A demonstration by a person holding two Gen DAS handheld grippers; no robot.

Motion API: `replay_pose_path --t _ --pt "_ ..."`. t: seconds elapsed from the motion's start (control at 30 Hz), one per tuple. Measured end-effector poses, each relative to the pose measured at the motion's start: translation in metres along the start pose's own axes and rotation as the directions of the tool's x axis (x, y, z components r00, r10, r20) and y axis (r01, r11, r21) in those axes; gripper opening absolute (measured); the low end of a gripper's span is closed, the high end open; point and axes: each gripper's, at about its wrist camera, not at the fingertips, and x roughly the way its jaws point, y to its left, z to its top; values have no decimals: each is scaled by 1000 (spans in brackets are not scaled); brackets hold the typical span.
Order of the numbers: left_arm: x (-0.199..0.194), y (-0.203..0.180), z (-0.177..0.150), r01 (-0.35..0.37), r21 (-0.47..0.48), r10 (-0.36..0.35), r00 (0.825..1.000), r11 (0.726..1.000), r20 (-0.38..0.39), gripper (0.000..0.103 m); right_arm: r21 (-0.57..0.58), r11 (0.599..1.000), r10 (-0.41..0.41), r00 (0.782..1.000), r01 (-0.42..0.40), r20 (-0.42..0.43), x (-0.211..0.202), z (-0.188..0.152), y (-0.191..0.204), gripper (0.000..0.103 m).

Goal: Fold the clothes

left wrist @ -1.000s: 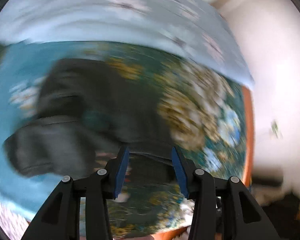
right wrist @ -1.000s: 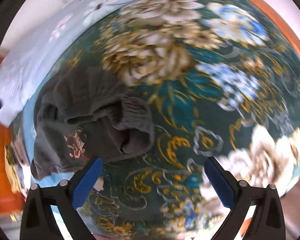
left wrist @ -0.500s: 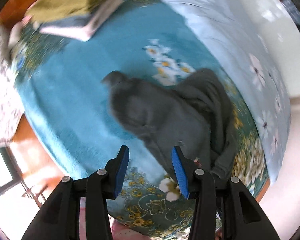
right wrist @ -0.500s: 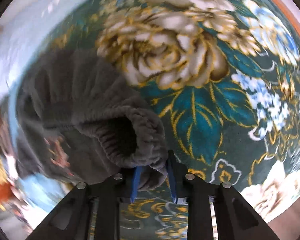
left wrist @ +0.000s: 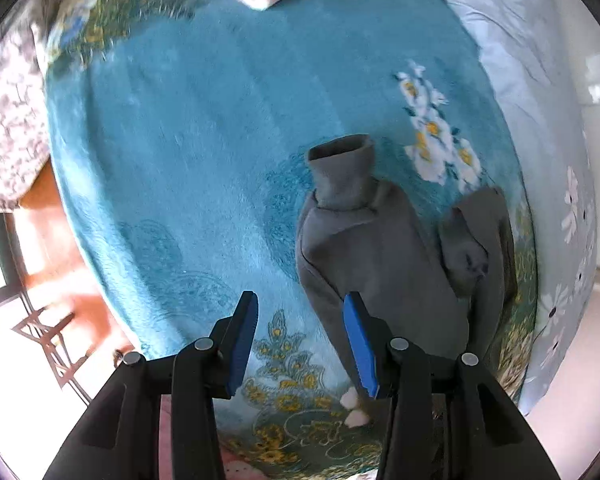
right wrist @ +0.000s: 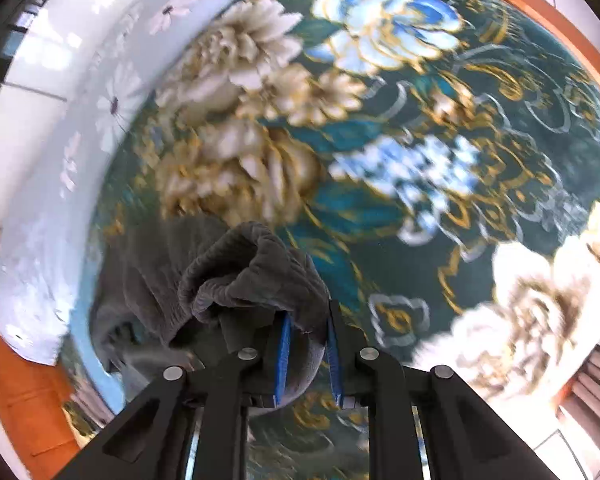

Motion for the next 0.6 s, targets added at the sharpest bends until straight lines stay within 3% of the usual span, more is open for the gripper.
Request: replay_pose_path --t 0.1,0.27,0.3,0.37,0.4,0.53,0.6 --pt "17 0 11 -5 6 6 1000 1000 -26 45 34 999 -27 1000 27 11 -12 -7 7 18" --pt "29 -23 22 53 104 -47 997 993 -60 45 -44 989 -140 990 141 21 -22 -5 42 23" --pt "31 -29 24 60 124 -52 996 990 -66 45 -65 981 -178 983 180 41 -24 -6 49 30" --pt "33 -39 30 92 150 -80 993 984 -82 45 -63 973 -215 974 220 75 -29 -7 59 55" --pt "35 -44 33 115 154 -101 990 981 -94 45 -59 970 -231 969 237 92 -32 -8 64 56" --pt "53 -62 46 263 50 -250 952 964 -176 46 -107 958 -258 963 266 84 -29 -13 94 58" --pt "72 -72 49 349 -81 -358 906 934 -225 48 -140 955 -255 964 263 74 -23 -18 115 58"
